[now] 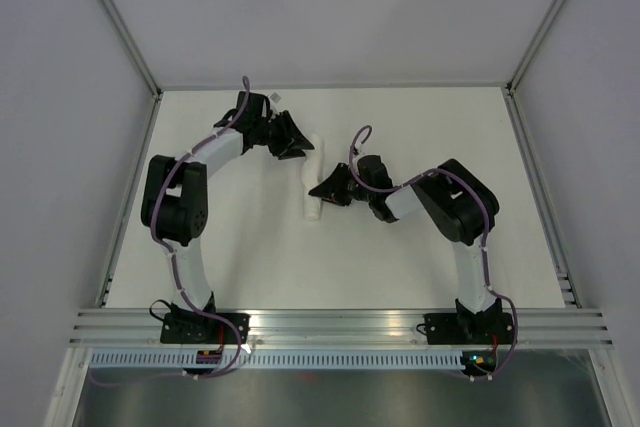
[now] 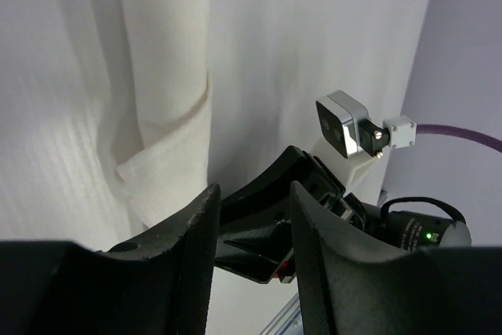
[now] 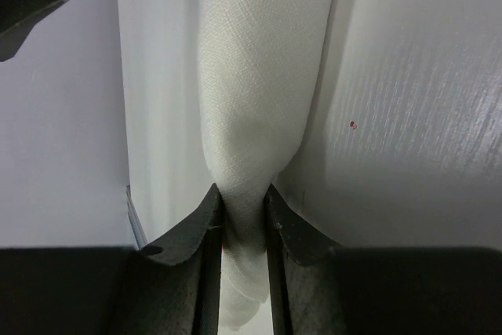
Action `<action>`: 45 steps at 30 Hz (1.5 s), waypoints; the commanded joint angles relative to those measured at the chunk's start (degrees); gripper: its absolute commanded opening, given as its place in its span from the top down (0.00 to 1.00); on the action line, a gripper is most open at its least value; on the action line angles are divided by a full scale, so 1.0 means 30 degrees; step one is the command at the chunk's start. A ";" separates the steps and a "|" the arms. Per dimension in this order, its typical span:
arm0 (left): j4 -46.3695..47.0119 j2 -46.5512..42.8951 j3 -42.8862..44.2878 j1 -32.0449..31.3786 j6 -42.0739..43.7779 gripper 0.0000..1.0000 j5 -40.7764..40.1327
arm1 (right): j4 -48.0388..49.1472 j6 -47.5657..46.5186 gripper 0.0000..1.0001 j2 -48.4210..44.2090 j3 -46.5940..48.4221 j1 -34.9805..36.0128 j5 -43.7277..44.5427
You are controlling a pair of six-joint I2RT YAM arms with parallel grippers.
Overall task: Fold the napkin, place the utensils inside, and roll it up
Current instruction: Roll the napkin at the center of the board.
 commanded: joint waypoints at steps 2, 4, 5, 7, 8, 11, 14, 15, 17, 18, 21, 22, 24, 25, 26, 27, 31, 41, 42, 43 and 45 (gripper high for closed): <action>0.4832 0.0639 -0.1281 -0.0051 -0.2003 0.55 0.3928 | -0.4270 -0.1021 0.87 0.1490 -0.0477 -0.0179 -0.0248; 0.6589 0.1283 -0.1635 -0.0080 -0.2911 0.55 0.4838 | -0.4302 -0.1021 0.87 0.1607 -0.0416 -0.0237 -0.0541; 0.7210 0.1489 -0.2072 -0.0080 -0.3204 0.55 0.5075 | -0.3984 -0.0905 0.87 0.1724 -0.0474 -0.0412 -0.0978; 0.8586 0.1783 -0.2601 -0.0080 -0.4258 0.55 0.5747 | -0.3602 -0.0583 0.87 0.2045 -0.0533 -0.0617 -0.1536; 0.9667 0.2191 -0.2981 -0.0080 -0.4958 0.55 0.5897 | -0.3107 -0.0408 0.87 0.2221 -0.0591 -0.0850 -0.2235; 1.1023 0.2894 -0.3511 -0.0139 -0.5725 0.55 0.6133 | -0.2662 -0.0172 0.87 0.2749 -0.0650 -0.1350 -0.2768; 1.1087 0.3452 -0.3571 -0.0227 -0.5786 0.56 0.5841 | -0.2487 -0.0113 0.87 0.3101 -0.0592 -0.1526 -0.3179; 1.1113 0.3541 -0.3629 -0.0227 -0.5756 0.56 0.5753 | -0.2515 -0.0113 0.87 0.3160 -0.0563 -0.1556 -0.3295; 1.0968 0.3805 -0.3484 -0.0256 -0.5756 0.56 0.5547 | -0.2662 -0.0201 0.86 0.3277 -0.0446 -0.1585 -0.3355; 1.0358 0.4038 -0.3425 -0.0256 -0.5611 0.57 0.5373 | -0.2807 -0.0288 0.85 0.3307 -0.0416 -0.1614 -0.3355; 0.8721 0.4361 -0.3045 -0.0373 -0.4997 0.57 0.4524 | -0.3334 -0.0551 0.79 0.3219 -0.0270 -0.1644 -0.3297; 0.8421 0.4450 -0.2927 -0.0431 -0.4849 0.57 0.4057 | -0.3626 -0.0668 0.76 0.3103 -0.0240 -0.1673 -0.3239; 0.8185 0.4538 -0.2955 -0.0461 -0.4731 0.57 0.3819 | -0.3891 -0.1019 0.63 0.2753 -0.0240 -0.1644 -0.3209; 0.7980 0.4654 -0.2956 -0.0461 -0.4731 0.57 0.3499 | -0.4386 -0.1195 0.58 0.2605 -0.0240 -0.1673 -0.3035; 0.7949 0.4714 -0.2985 -0.0490 -0.4731 0.57 0.3438 | -0.4797 -0.1429 0.49 0.2372 -0.0211 -0.1673 -0.2859; 0.7891 0.4772 -0.2985 -0.0491 -0.4731 0.58 0.3379 | -0.5265 -0.2156 0.43 0.2108 -0.0240 -0.1644 -0.2625; 0.7072 0.4948 -0.2752 -0.0491 -0.4584 0.58 0.2793 | -0.7725 -0.3392 0.27 0.0146 -0.0327 -0.1702 -0.1628; 0.8295 0.4074 -0.2662 -0.0549 -0.4174 0.57 0.4050 | -0.9751 -0.4799 0.28 -0.4158 -0.1031 -0.1702 -0.0545; 0.8504 0.3838 -0.2634 -0.0549 -0.4174 0.57 0.4429 | -1.0071 -0.4916 0.27 -0.4425 -0.1002 -0.1731 -0.0369; 0.8709 0.3603 -0.2604 -0.0549 -0.4145 0.55 0.4549 | -1.0335 -0.5324 0.27 -0.4659 -0.0944 -0.1732 -0.0251; 0.9003 0.3048 -0.2284 -0.0549 -0.4145 0.53 0.5045 | -1.0688 -0.5561 0.25 -0.5304 -0.0826 -0.1732 0.0012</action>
